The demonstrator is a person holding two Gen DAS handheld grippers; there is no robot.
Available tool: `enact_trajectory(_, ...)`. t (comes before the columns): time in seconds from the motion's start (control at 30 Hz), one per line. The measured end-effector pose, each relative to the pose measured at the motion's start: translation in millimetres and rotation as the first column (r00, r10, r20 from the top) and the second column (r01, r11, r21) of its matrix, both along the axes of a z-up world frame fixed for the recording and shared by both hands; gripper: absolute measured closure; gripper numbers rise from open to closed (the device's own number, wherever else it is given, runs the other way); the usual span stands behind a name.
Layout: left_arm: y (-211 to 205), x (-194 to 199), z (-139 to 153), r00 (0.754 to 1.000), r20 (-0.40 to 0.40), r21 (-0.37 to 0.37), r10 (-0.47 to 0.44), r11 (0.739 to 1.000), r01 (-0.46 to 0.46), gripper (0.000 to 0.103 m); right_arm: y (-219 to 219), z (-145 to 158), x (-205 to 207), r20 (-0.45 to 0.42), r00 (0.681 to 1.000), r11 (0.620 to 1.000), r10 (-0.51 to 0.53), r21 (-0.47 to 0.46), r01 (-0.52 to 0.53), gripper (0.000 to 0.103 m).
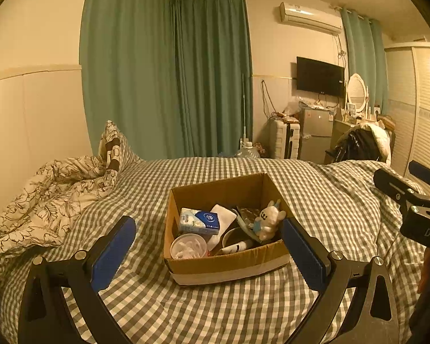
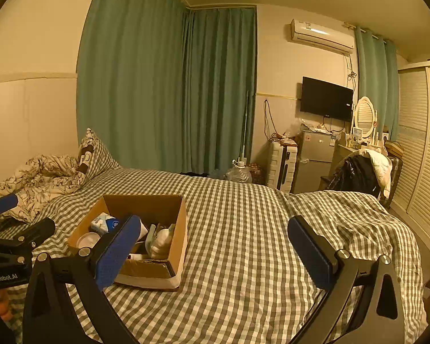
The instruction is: Organize objects
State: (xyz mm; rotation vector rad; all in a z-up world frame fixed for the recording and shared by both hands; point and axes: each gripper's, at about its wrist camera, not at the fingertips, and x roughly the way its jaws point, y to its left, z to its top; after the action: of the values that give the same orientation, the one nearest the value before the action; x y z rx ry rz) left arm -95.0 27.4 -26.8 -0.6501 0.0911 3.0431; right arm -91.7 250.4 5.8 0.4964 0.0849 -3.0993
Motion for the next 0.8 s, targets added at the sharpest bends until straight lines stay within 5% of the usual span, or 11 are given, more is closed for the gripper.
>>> enact_trajectory(0.8,-8.5,-6.7,-7.3,0.998,0.061,0.034,0.015,0.999,-0.017,0.0,3.1,-0.4,1.0,0.009,1.0,0.999,0.02,-0.03,-0.02,0.0)
